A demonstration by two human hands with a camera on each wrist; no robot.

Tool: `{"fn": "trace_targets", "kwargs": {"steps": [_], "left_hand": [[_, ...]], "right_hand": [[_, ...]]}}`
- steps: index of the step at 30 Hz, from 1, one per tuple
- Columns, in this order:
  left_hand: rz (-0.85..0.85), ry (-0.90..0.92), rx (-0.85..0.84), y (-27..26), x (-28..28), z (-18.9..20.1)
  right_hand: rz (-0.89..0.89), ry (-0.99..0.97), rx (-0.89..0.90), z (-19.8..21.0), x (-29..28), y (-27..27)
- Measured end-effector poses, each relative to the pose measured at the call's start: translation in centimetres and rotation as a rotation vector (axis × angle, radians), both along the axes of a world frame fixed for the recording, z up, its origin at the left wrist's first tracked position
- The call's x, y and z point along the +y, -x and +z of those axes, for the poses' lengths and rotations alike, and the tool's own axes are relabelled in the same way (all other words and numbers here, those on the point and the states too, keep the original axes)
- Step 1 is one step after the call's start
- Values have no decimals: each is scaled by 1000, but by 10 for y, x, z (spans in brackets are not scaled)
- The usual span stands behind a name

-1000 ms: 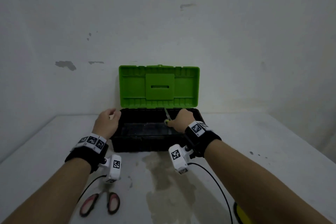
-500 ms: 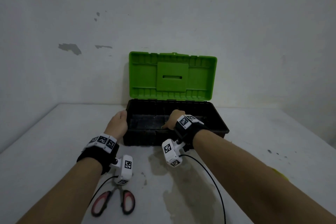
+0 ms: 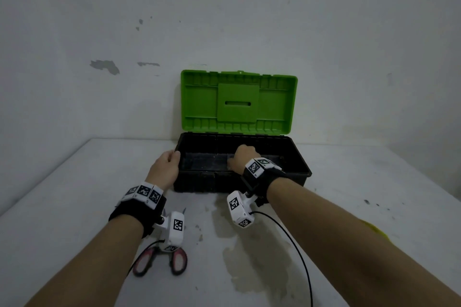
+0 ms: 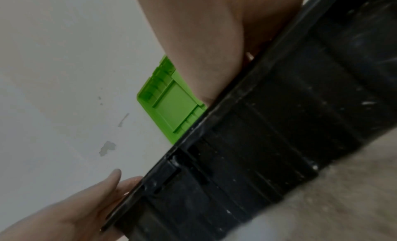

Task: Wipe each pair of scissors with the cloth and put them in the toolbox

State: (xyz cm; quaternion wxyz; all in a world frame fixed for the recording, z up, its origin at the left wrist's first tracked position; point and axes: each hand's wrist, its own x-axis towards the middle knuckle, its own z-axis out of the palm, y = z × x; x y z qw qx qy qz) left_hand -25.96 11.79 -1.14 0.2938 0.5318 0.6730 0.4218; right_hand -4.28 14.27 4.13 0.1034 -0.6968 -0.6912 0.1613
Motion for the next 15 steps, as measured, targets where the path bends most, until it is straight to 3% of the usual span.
{"fn": "trace_targets", "kwargs": {"steps": [6, 15], "left_hand": [[-27, -36, 216, -14, -41, 8], [-24, 150, 450, -51, -131, 7]], "right_hand": [[78, -330, -63, -2, -64, -28], [-74, -313, -24, -12, -166, -131]]}}
